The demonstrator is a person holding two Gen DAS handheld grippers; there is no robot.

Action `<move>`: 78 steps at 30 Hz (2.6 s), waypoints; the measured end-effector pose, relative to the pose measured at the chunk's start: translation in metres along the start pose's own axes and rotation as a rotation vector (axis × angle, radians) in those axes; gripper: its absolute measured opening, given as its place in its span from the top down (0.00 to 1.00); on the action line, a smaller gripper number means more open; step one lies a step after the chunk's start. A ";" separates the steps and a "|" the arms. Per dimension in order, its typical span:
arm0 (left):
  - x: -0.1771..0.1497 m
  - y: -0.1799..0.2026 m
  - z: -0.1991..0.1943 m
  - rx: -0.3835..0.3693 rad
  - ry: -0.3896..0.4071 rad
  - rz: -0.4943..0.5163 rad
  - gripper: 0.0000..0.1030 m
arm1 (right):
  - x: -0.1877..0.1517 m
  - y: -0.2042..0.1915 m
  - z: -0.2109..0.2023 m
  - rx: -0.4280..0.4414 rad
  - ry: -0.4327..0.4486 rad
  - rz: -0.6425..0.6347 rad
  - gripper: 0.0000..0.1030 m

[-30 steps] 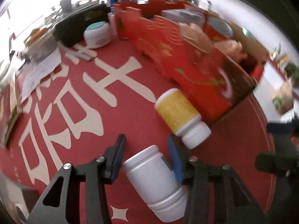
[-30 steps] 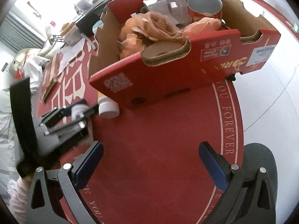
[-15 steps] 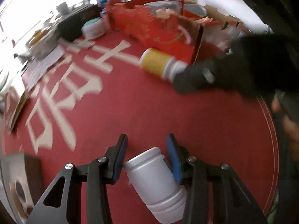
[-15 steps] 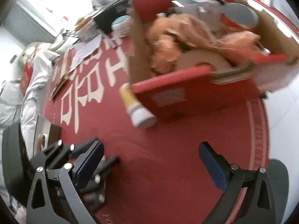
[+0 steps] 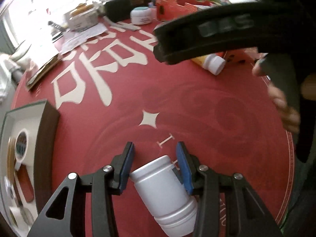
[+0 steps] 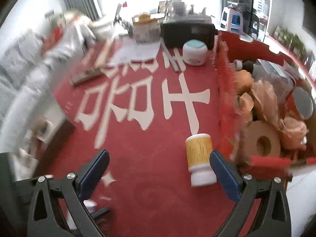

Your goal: Organize rigid objects

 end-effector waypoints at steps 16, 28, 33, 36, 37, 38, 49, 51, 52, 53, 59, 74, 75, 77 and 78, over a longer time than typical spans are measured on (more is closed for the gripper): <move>-0.028 -0.008 -0.017 0.047 -0.021 -0.095 0.53 | 0.001 -0.031 0.004 0.064 0.004 -0.020 0.00; -0.032 -0.010 -0.020 0.038 -0.004 -0.122 0.54 | -0.019 -0.023 0.037 -0.027 -0.157 -0.083 0.84; -0.041 -0.018 -0.027 -0.015 0.006 -0.220 0.54 | -0.037 -0.013 0.022 0.096 -0.213 -0.001 0.93; -0.044 -0.019 -0.030 -0.018 0.017 -0.251 0.54 | -0.066 -0.003 0.006 0.149 -0.258 0.057 0.93; -0.045 -0.019 -0.030 -0.013 0.018 -0.252 0.54 | -0.074 -0.002 0.002 0.162 -0.271 0.076 0.93; -0.045 -0.019 -0.030 -0.009 0.019 -0.252 0.54 | -0.083 0.000 -0.001 0.167 -0.284 0.084 0.93; -0.053 -0.016 -0.033 0.014 0.024 -0.262 0.52 | -0.105 -0.024 -0.050 0.278 -0.201 0.011 0.01; -0.055 -0.017 -0.034 0.021 0.021 -0.269 0.52 | -0.110 -0.037 -0.056 0.297 -0.212 -0.058 0.01; -0.057 -0.017 -0.035 0.027 0.018 -0.275 0.52 | -0.113 -0.046 -0.057 0.296 -0.216 -0.090 0.03; -0.060 -0.019 -0.037 0.034 0.011 -0.285 0.52 | -0.115 -0.051 -0.055 0.290 -0.219 -0.104 0.05; -0.086 -0.034 -0.051 0.016 -0.012 -0.405 0.52 | -0.126 -0.062 -0.041 0.279 -0.271 -0.101 0.09; -0.129 -0.038 -0.059 0.155 -0.188 -0.499 0.23 | -0.142 -0.083 -0.018 0.077 -0.331 -0.297 0.64; -0.129 -0.036 -0.057 0.184 -0.207 -0.484 0.23 | -0.143 -0.080 -0.019 0.077 -0.331 -0.290 0.64; -0.126 -0.034 -0.056 0.189 -0.208 -0.506 0.25 | -0.145 -0.075 -0.019 0.076 -0.327 -0.268 0.64; -0.124 -0.033 -0.056 0.192 -0.203 -0.513 0.35 | -0.146 -0.073 -0.020 0.078 -0.327 -0.256 0.64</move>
Point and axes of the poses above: each gripper's, at about its wrist camera, not at the fingertips, and z roughly the way its jaws point, y to its right, x to its top, the point moved 10 cm from there along z, roughly the way its jaws point, and after that the axes turned 1 degree about x, right-handed, at the moved point
